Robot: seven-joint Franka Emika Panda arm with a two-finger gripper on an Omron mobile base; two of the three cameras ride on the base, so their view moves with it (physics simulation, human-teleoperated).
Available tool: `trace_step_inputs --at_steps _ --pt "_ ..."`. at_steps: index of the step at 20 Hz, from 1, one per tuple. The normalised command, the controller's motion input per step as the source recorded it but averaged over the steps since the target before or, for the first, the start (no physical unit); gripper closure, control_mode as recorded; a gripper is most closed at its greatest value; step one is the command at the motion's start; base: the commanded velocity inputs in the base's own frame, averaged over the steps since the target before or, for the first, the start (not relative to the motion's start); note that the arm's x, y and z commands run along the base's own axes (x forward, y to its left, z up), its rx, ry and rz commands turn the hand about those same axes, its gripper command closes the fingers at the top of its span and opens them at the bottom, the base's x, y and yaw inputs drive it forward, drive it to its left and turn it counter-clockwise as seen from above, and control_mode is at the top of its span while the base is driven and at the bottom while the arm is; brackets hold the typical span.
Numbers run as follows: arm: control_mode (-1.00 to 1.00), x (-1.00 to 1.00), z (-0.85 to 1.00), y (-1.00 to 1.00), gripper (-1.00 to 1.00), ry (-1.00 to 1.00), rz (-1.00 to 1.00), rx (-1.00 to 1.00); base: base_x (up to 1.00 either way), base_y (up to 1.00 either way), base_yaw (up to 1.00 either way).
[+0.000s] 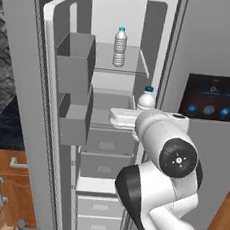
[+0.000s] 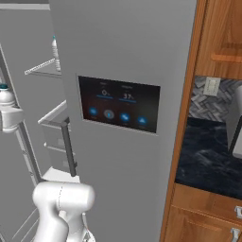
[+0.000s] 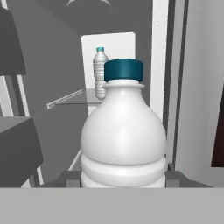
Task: Take the bottled waters from the counter and place them in the freezer to freeze. Close the freezer door after placing the bottles.
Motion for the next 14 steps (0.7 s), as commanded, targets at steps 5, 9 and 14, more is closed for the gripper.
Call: trace_step_inputs --at_steps 5,9,14 --pt "-1.00 0.40 -0.52 -0.03 1.00 -0.03 0.01 0.03 0.00 0.00 0.00" --pt "-1.00 0.40 -0.62 0.00 1.00 -0.04 0.04 0.00 0.00 0.00 0.00" --pt "-1.00 0.52 -0.59 0.00 1.00 -0.19 0.04 0.00 0.00 0.00 0.00"
